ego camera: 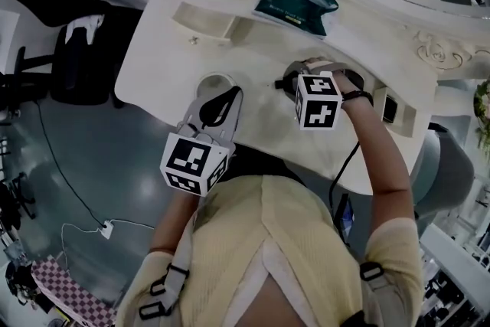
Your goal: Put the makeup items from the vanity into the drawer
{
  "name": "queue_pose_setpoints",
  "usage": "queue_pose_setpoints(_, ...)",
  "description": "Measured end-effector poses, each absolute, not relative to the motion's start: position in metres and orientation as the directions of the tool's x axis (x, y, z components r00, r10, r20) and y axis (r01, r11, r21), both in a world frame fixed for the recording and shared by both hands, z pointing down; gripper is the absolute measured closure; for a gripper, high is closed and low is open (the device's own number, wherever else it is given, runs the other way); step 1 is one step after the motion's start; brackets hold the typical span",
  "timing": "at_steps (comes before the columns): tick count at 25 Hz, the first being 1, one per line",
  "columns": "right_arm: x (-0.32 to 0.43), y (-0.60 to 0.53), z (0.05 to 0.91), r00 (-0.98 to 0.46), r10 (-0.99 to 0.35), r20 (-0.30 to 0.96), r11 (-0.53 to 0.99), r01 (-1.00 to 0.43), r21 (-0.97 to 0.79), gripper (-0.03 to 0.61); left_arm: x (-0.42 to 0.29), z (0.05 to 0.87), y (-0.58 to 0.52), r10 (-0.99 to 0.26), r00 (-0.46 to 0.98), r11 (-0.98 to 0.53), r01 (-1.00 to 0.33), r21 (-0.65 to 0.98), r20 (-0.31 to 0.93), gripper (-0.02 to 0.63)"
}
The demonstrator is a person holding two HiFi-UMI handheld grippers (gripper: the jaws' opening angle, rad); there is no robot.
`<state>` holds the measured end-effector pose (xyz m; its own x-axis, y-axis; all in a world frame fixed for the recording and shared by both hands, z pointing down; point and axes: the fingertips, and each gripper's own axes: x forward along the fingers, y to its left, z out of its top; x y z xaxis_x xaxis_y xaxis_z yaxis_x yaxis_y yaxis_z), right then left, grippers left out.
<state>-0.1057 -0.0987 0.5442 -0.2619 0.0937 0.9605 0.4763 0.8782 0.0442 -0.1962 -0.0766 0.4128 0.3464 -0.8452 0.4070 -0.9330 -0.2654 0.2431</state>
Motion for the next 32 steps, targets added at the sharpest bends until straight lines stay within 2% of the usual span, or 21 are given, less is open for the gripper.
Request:
queue_pose_setpoints(6, -0.099, -0.091, 0.539, -0.245, 0.115, 0.963, 0.882, 0.470, 0.014, 0.480, -0.191, 0.410, -0.077, -0.840, 0.364, -0.286, -0.927, 0.244, 0.402, 0.615)
queue_pose_setpoints(13, -0.088, -0.086, 0.514, -0.312, 0.107, 0.944, 0.913, 0.407, 0.031, 0.480, -0.169, 0.401, -0.090, -0.820, 0.429, -0.359, -0.901, 0.242, 0.380, 0.615)
queue_pose_setpoints(20, -0.063, -0.086, 0.476, -0.357, 0.017, 0.934, 0.935, 0.336, 0.112, 0.480, -0.133, 0.393, -0.109, -0.776, 0.520, -0.465, -0.854, 0.232, 0.358, 0.615)
queue_pose_setpoints(32, 0.010, -0.097, 0.437, -0.359, -0.168, 0.918, 0.971, 0.100, 0.217, 0.480, -0.054, 0.388, -0.130, -0.636, 0.696, -0.656, -0.715, 0.243, 0.334, 0.615)
